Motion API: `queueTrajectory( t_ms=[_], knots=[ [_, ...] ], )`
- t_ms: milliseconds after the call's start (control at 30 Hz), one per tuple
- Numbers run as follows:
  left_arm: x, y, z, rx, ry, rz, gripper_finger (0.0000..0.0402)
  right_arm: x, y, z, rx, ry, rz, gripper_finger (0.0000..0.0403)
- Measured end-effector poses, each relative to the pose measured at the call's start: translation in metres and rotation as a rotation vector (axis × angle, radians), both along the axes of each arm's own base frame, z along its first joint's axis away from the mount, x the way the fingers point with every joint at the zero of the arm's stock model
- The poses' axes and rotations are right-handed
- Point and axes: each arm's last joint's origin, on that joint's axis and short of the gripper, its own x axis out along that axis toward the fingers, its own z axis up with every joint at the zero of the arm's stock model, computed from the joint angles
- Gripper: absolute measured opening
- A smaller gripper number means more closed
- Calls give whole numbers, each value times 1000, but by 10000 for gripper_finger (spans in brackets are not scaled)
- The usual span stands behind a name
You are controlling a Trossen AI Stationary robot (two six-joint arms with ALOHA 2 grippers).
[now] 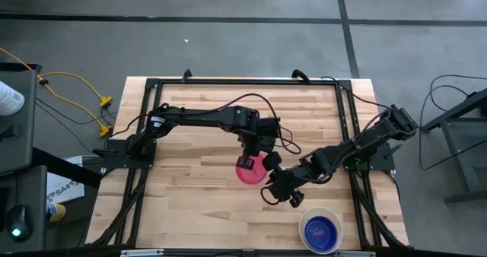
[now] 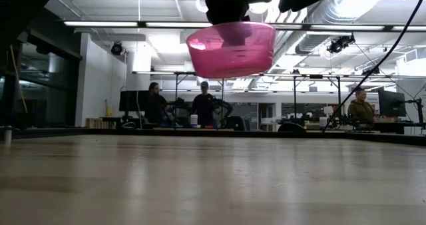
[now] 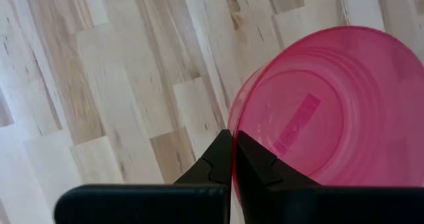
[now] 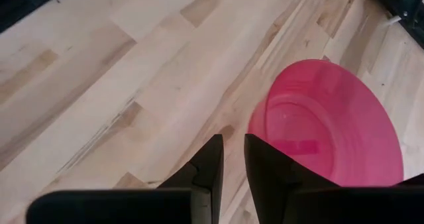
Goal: Nest bowls inside each other
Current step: Stack the red bowl on the purple bowl
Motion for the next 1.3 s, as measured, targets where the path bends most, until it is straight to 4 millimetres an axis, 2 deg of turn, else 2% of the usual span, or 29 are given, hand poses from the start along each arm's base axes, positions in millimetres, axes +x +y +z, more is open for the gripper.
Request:
queueTrajectory(
  t_ms=[267,400,600,933,1300],
  knots=[
    [0,0,1,9,-7,-22,1,1,-2,0,-28,-9,14,55],
    [1,1,3,1,-28,1,1,3,-4,1,-90,-46,-35,55],
    [1,2,3,16,-28,45,1,5,-6,2,-91,-69,-71,55],
    [1,0,1,-4,-13,33,1,3,-6,1,-80,-35,-32,55],
    [0,-6,1,5,-27,-91,1,0,-2,0,-157,-29,79,55]
  ],
)
